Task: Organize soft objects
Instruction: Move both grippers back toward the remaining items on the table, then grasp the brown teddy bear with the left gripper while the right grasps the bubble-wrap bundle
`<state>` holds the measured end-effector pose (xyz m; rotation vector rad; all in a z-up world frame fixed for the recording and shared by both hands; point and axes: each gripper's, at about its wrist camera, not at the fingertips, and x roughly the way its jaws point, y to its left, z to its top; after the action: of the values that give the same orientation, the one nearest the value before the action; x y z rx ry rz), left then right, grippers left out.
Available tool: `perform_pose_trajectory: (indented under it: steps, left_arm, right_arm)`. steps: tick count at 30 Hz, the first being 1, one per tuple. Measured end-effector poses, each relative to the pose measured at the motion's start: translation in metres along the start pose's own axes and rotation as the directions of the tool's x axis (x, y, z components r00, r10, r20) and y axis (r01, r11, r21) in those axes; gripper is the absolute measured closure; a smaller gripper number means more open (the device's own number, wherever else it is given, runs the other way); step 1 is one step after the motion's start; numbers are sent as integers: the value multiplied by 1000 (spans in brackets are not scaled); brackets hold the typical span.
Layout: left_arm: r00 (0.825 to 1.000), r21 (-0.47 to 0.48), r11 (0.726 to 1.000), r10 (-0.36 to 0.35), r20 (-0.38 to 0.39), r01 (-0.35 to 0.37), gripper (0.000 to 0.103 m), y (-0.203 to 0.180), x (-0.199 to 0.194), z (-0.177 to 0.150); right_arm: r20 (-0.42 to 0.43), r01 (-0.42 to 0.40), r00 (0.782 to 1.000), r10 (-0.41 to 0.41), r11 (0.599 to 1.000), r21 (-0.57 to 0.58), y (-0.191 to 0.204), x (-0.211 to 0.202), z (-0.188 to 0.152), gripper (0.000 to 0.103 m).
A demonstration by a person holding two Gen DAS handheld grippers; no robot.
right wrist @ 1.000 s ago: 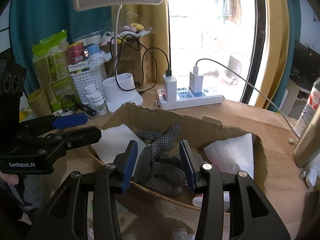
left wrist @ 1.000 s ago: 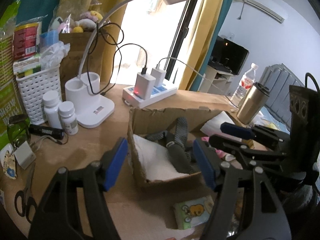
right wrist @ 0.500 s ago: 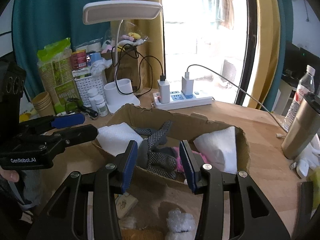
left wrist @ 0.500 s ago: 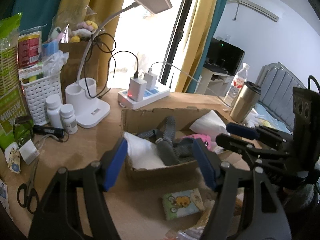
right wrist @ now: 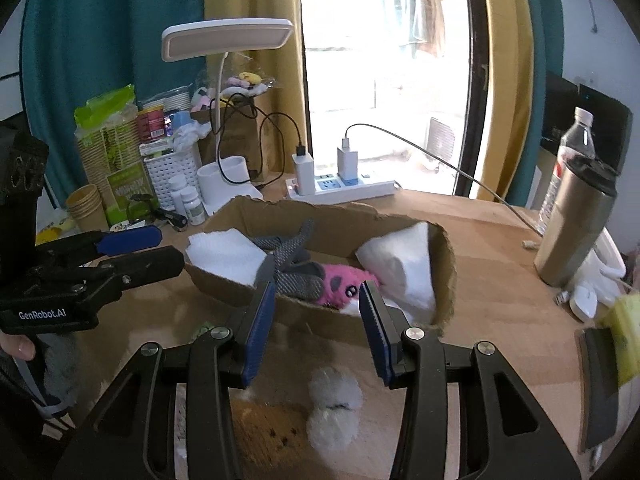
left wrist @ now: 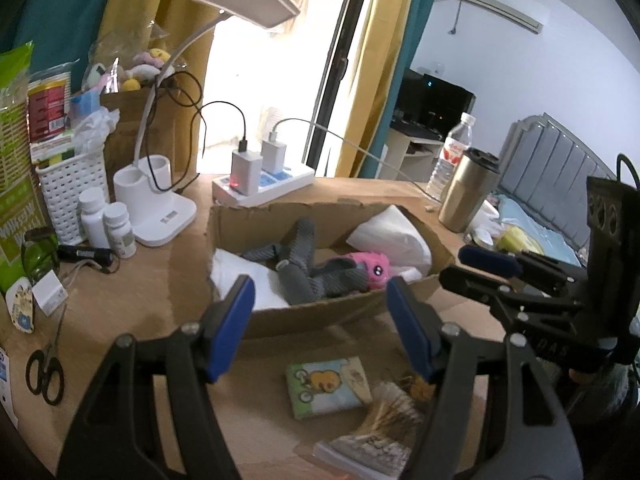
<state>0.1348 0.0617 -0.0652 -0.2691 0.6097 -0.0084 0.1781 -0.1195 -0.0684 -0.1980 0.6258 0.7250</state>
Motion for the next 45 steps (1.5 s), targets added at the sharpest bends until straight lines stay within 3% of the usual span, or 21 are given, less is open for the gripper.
perform_pose_trajectory:
  steps: [13,34,37,45]
  left_arm:
    - [999,22,1000,-7,-41,8,33,-23,6,-18]
    - [993,50,998,-28,-115,34,33,-44,23,-39]
    - [992,55,998,-28,-122,35,33,-46,25,-40]
    - [986,95,994,-37,-162,53,33,-66,35,-44]
  right_arm:
    - [-23,-3,1000,4,999,38,-15,-9,-29,57]
    - [-178,-42,983,50,998,47,-15,31,-65,57]
    - [-175,-44,983,53,998,54,-20,30,-67,68]
    - [-138,-37,989,49,995,89,-38,18,-72,68]
